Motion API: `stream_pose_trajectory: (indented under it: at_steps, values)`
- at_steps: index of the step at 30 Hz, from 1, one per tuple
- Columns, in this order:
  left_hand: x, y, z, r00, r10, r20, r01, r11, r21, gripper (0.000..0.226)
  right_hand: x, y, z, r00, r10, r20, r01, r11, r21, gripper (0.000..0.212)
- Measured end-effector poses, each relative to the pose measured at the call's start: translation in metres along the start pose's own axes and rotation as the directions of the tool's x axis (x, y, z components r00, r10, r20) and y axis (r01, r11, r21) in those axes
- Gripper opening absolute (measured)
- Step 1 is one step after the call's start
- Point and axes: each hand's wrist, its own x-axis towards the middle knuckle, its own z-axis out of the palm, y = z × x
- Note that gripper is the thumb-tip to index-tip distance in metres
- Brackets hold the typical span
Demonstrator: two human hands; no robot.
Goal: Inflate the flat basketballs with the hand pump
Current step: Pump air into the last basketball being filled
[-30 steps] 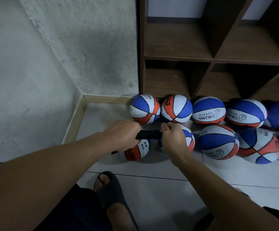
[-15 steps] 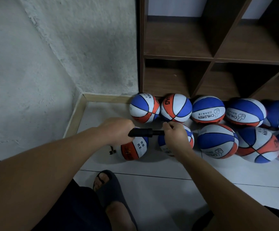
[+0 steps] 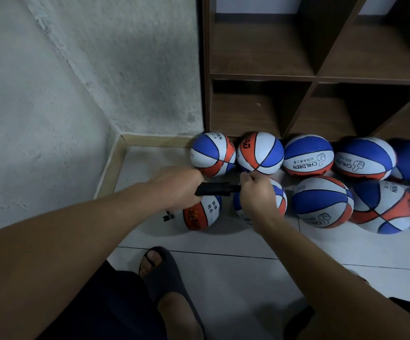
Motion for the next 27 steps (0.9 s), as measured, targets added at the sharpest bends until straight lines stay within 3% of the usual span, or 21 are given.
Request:
stream_pose_trajectory:
  at_steps: [6, 13, 16, 22, 27]
  values:
    - [0.000, -0.001, 0.008, 1.000, 0.026, 0.009, -0.026, 0.998, 0.063, 0.019, -0.005, 0.011, 0.018, 0.994, 0.050, 0.092, -0.050, 0.999, -0.004, 0.032]
    - [0.004, -0.004, 0.008, 1.000, 0.006, -0.019, -0.007, 0.999, -0.046, 0.028, 0.006, 0.000, 0.005, 0.991, 0.013, 0.134, -0.017, 0.999, 0.028, 0.036]
    - [0.004, -0.008, 0.002, 1.000, -0.016, -0.012, 0.015, 0.997, -0.077, 0.028, 0.016, -0.006, -0.013, 0.994, 0.016, 0.105, -0.020, 0.999, 0.034, 0.034]
    - [0.000, -0.019, 0.000, 0.997, -0.077, 0.018, 0.078, 0.992, -0.097, 0.023, 0.047, 0.000, -0.064, 0.987, 0.160, 0.001, -0.159, 0.981, 0.109, 0.013]
    - [0.001, -0.002, 0.000, 0.996, -0.082, -0.046, 0.082, 0.997, -0.002, 0.022, 0.030, -0.003, -0.036, 0.992, 0.119, -0.042, -0.116, 0.992, 0.053, 0.016]
